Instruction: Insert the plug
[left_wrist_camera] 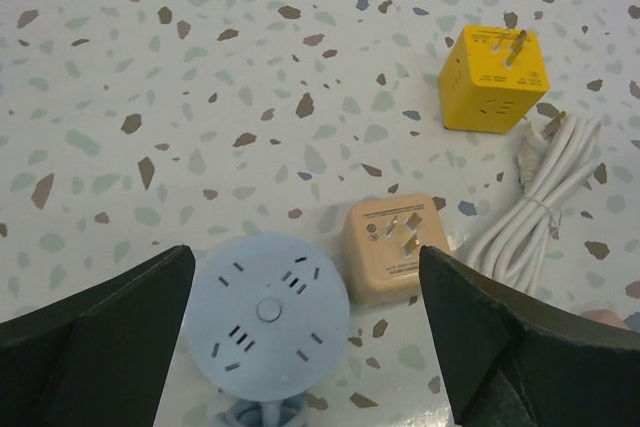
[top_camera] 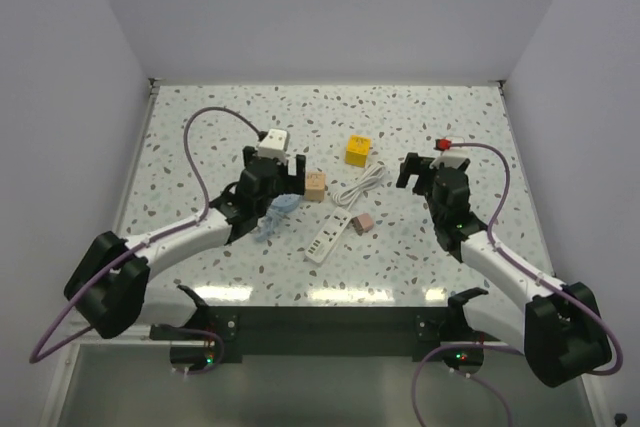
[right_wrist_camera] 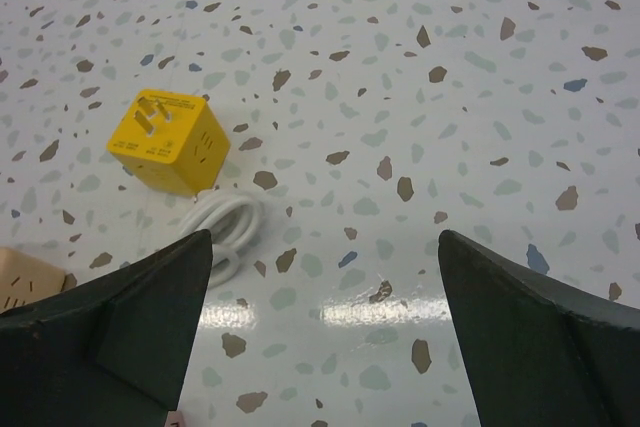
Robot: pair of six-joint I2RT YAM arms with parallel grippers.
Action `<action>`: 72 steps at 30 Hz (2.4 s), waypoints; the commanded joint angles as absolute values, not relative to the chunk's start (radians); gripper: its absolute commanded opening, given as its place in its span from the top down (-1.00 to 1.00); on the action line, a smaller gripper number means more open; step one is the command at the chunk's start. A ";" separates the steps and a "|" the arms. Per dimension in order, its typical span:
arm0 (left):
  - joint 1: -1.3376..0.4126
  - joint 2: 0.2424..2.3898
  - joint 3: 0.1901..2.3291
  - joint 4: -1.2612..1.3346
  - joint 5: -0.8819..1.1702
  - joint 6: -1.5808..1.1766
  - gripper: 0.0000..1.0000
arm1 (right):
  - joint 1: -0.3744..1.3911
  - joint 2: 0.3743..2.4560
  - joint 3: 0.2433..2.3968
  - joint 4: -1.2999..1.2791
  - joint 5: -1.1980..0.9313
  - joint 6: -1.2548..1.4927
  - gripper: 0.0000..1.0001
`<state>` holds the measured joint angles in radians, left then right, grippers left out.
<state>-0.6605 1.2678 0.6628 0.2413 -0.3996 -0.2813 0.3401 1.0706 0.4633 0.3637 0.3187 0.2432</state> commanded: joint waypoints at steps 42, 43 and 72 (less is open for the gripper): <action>-0.738 1.795 0.999 0.143 -0.394 -0.368 -0.02 | 0.341 0.994 0.448 0.384 0.282 0.265 -0.97; -0.738 1.787 0.990 0.152 -0.391 -0.368 0.09 | 0.341 0.996 0.449 0.387 0.281 0.262 -0.97; -0.578 1.430 0.781 0.471 0.259 -0.492 0.92 | 0.472 1.112 0.443 0.724 -0.222 0.058 -0.95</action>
<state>-0.5903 1.4967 0.7944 0.3424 0.1116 -0.4263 0.4591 1.1252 0.4496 0.5575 -0.1040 0.1192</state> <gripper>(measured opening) 0.643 0.971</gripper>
